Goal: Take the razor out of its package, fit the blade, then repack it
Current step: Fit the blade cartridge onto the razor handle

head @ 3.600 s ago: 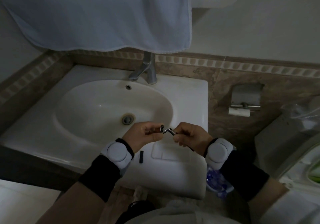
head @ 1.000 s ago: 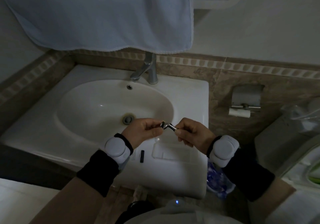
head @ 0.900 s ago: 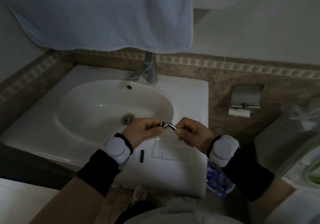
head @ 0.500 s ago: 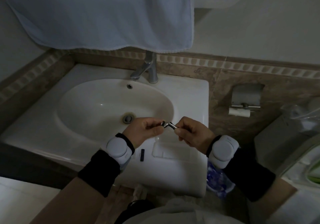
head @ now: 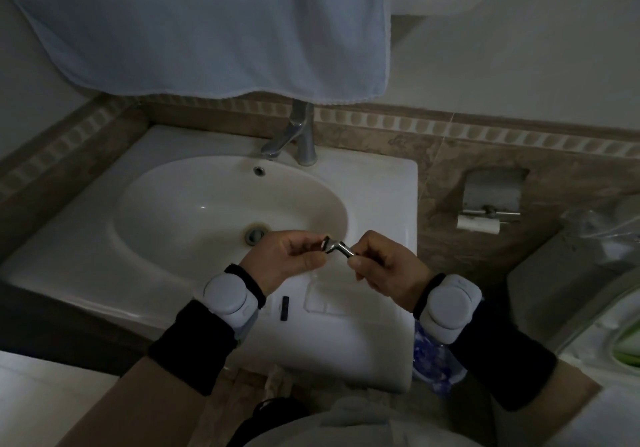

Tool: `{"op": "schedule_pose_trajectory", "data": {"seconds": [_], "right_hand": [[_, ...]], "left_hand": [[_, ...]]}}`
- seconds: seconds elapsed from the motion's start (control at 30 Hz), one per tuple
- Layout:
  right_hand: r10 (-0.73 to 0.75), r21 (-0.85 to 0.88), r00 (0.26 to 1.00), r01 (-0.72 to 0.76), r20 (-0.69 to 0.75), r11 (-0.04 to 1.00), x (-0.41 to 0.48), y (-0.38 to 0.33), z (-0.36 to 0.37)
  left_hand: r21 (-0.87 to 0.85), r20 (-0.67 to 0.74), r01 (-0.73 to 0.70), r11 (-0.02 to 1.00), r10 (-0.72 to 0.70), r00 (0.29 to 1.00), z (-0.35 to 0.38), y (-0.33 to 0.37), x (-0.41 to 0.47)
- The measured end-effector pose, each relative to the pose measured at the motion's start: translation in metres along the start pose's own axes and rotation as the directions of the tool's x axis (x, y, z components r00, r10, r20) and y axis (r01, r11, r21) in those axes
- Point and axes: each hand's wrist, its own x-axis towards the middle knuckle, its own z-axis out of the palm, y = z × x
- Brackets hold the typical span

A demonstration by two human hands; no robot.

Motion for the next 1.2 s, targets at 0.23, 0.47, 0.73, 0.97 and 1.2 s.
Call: {"op": "schedule_pose_trajectory", "data": {"seconds": [0.23,0.47,0.73,0.97,1.2], "right_hand": [[-0.045,0.006,0.998,0.045,-0.044,0.999,-0.002,-0.001,0.003],[-0.037,0.059,0.999,0.038,-0.01,0.998,-0.001,-0.003,0.001],[-0.038,0.05,0.999,0.038,0.014,0.998,0.0,-0.003,-0.001],[-0.066,-0.052,0.998,0.065,-0.013,0.997,0.001,-0.002,-0.001],[-0.048,-0.033,0.999,0.049,0.017,0.998,0.0,-0.001,-0.002]], "left_hand": [[0.0,-0.028,-0.029,1.0,0.029,0.999,-0.003,0.005,-0.002],[0.007,-0.006,-0.017,1.0,0.017,1.0,-0.003,0.006,-0.002],[-0.01,-0.029,-0.009,1.0,0.009,1.0,-0.002,0.009,-0.002],[-0.035,-0.057,-0.035,0.999,0.033,0.998,0.002,0.015,-0.002],[0.07,-0.042,-0.041,0.997,0.044,0.998,0.002,0.016,-0.003]]}}
